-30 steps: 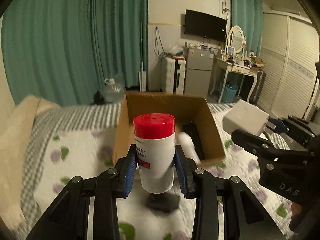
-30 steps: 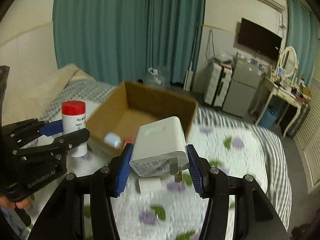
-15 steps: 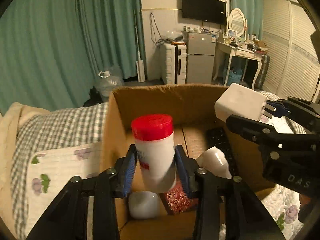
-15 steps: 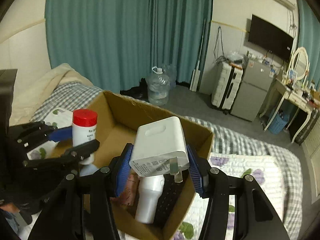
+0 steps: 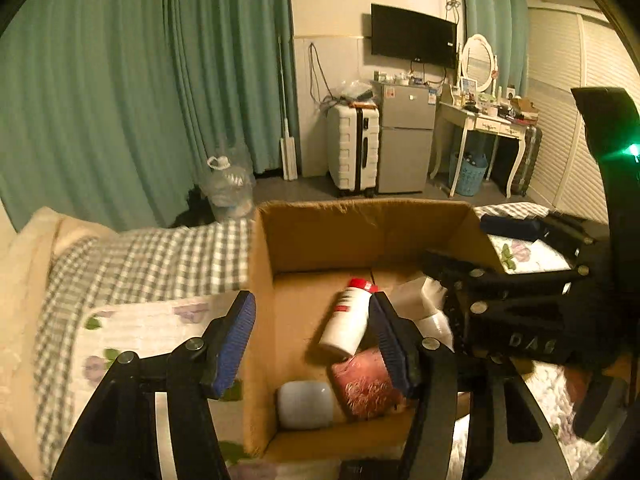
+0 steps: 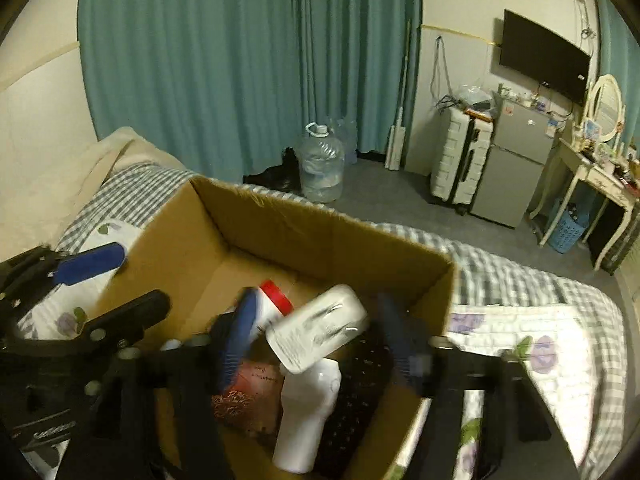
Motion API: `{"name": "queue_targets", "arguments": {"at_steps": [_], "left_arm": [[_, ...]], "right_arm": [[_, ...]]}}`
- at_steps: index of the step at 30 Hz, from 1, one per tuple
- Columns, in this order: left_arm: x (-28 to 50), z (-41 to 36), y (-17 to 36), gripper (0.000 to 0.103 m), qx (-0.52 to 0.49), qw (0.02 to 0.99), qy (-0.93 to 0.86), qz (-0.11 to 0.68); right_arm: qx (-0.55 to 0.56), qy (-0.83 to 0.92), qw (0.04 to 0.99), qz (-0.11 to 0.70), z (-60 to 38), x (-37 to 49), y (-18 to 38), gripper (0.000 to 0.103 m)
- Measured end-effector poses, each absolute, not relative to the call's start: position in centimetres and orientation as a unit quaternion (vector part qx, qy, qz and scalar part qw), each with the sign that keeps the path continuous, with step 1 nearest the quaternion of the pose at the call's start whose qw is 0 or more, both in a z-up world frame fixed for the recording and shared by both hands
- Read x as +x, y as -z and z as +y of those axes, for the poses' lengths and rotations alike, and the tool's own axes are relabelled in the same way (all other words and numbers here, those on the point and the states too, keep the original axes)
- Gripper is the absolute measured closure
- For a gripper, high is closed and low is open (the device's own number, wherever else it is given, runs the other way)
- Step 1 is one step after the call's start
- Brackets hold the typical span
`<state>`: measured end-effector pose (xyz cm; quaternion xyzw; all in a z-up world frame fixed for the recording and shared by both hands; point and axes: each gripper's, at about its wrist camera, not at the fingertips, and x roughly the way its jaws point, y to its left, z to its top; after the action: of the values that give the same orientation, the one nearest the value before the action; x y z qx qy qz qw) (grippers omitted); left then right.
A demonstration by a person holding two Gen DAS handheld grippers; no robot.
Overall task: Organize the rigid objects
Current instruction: 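Place the pill bottle and white adapter into the box and release, then grasp the black UGREEN charger with the left tool while the right tool grasps another white adapter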
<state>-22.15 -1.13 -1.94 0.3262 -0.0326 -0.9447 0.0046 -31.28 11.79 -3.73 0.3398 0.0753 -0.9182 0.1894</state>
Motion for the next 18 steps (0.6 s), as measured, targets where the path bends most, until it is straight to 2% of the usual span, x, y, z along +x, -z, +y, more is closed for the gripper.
{"name": "queue_targets", "arguments": {"at_steps": [1, 6, 10, 13, 18], "left_arm": [[-21.2, -1.3, 1.2, 0.040, 0.321, 0.007, 0.947, -0.035], [-16.6, -2.2, -0.9, 0.037, 0.302, 0.019, 0.953, -0.031], [-13.6, -2.4, -0.1, 0.035, 0.312, 0.028, 0.949, -0.013], [-12.7, -2.1, 1.6, 0.035, 0.327, 0.024, 0.945, -0.003], [-12.4, -1.3, 7.1, 0.035, 0.366, 0.019, 0.930, 0.012]], "right_arm": [[0.336, 0.920, 0.185, 0.077, 11.8, -30.7, 3.1, 0.026], [0.316, 0.928, 0.174, 0.094, 12.9, -25.8, -0.9, 0.025], [0.310, 0.927, 0.181, 0.102, 14.1, -21.5, -2.7, 0.021], [0.324, 0.925, 0.175, 0.093, 15.0, -18.7, -1.9, 0.020], [0.354, 0.916, 0.169, 0.086, 16.0, -16.5, 2.8, 0.020]]}}
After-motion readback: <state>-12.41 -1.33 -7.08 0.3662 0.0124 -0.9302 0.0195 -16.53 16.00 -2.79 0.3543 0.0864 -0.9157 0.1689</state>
